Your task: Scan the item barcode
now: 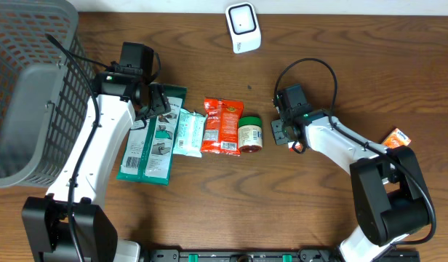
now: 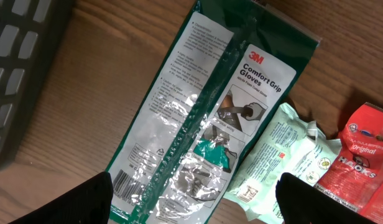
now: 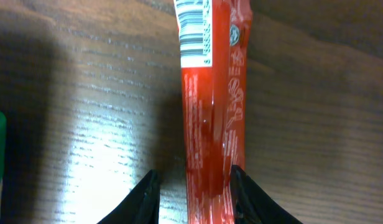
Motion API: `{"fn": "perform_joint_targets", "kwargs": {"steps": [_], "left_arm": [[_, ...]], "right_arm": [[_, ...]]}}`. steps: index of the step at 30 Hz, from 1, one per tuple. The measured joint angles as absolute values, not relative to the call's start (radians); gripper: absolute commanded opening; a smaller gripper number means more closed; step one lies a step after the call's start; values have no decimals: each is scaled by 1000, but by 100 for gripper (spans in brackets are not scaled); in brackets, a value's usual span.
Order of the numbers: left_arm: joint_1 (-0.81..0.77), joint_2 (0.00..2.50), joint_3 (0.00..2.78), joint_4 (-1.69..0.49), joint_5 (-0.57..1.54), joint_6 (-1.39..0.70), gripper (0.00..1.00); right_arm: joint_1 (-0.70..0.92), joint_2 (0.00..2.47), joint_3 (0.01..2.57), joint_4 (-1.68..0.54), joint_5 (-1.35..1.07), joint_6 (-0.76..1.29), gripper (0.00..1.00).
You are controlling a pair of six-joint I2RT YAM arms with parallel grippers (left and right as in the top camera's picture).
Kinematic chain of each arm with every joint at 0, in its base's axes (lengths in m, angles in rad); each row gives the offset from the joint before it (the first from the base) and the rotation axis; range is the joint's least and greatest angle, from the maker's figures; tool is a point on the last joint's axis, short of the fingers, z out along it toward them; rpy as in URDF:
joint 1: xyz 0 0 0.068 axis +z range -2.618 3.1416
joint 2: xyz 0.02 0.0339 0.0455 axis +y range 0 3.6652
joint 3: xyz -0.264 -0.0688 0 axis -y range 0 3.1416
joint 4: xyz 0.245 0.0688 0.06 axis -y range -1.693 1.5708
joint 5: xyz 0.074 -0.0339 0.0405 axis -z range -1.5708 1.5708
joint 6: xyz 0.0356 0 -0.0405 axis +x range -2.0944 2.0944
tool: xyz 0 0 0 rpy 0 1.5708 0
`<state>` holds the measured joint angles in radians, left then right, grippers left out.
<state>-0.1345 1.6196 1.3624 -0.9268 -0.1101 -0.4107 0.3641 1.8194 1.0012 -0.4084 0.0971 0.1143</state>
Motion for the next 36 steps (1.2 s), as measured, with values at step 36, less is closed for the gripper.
{"fn": "perform_joint_targets", "kwargs": {"steps": [36], "left_arm": [[-134,1620,1362,-927,-110,-411,84]], "right_arm": [[303,1496,1016,-606,-147,249,11]]}}
